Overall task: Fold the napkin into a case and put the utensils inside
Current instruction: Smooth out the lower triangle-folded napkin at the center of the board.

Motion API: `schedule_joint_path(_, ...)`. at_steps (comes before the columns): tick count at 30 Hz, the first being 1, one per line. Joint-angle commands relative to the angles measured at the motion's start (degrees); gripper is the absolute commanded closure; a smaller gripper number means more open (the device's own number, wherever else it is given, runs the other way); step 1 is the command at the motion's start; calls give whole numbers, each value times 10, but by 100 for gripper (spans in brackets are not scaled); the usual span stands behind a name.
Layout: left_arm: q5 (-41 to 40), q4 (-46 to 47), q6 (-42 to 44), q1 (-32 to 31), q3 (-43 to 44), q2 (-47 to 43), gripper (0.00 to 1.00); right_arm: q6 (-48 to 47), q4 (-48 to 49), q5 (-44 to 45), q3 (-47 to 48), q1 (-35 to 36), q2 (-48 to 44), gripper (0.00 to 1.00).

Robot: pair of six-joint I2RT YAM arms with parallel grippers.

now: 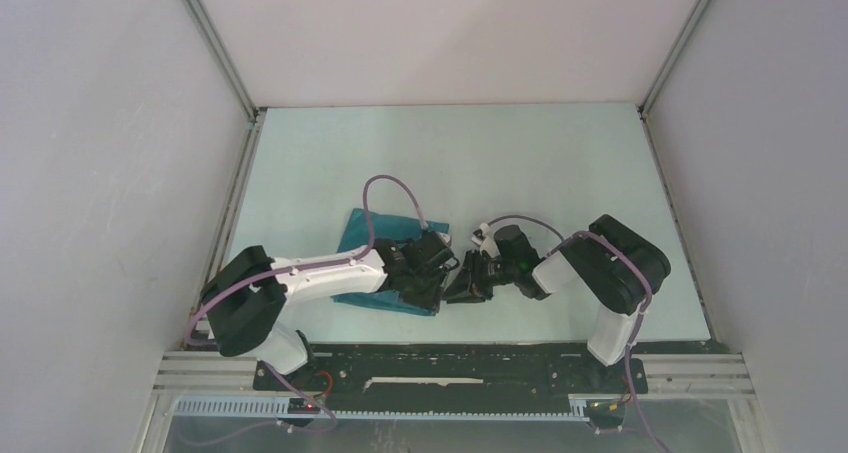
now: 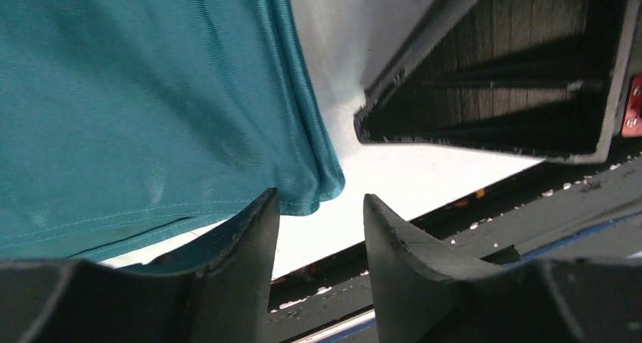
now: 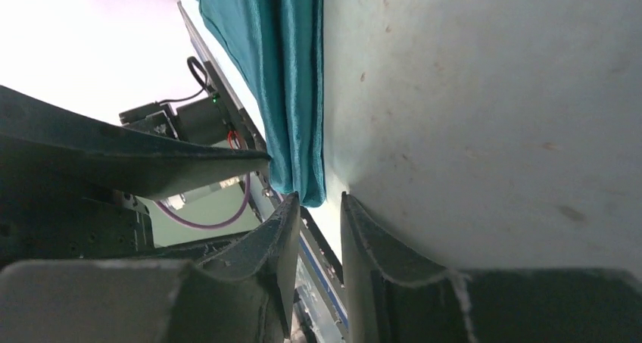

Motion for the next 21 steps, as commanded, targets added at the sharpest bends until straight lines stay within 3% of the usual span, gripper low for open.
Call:
schedule_joint_path(1,-65,-14,-8,-3,24,0,48,5,20,5,0,22,19,67)
schedule_joint_path(9,-47,-9,-1,-5,29,26,60,13,48,-4,5,35,34,74)
schedule_joint_path(16,-42,-5,-3,-8,21,34,64,0,31,-3,19,49,38,74)
schedule_joint_path(21,-37,-3,-6,-13,25,39,75,-1,31,-5,26,54,44,74)
